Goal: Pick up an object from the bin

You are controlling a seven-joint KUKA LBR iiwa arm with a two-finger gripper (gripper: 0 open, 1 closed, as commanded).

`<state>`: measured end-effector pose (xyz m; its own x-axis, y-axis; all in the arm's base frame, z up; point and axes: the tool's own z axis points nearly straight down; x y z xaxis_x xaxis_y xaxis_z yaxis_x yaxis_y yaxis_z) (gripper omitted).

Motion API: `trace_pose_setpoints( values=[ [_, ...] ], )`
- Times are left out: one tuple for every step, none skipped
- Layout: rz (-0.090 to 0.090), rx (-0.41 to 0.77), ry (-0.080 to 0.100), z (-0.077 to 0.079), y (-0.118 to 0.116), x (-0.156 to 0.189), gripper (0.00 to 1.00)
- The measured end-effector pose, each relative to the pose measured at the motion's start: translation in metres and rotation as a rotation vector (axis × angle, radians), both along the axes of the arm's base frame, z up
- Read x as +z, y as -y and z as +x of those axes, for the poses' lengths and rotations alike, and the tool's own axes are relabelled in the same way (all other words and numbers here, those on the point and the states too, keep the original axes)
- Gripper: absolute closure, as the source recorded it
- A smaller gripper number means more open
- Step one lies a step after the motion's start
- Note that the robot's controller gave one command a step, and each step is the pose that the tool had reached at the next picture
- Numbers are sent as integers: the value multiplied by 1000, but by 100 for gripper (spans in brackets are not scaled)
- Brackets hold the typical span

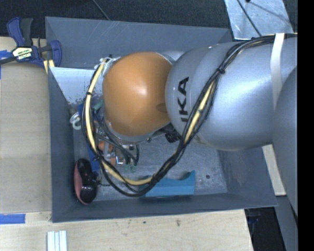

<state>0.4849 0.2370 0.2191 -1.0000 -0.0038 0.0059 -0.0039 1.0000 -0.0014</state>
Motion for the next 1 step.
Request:
trace_pose_setpoints(
  values=[
    [3,-4,8,2,1,5,0]
  ],
)
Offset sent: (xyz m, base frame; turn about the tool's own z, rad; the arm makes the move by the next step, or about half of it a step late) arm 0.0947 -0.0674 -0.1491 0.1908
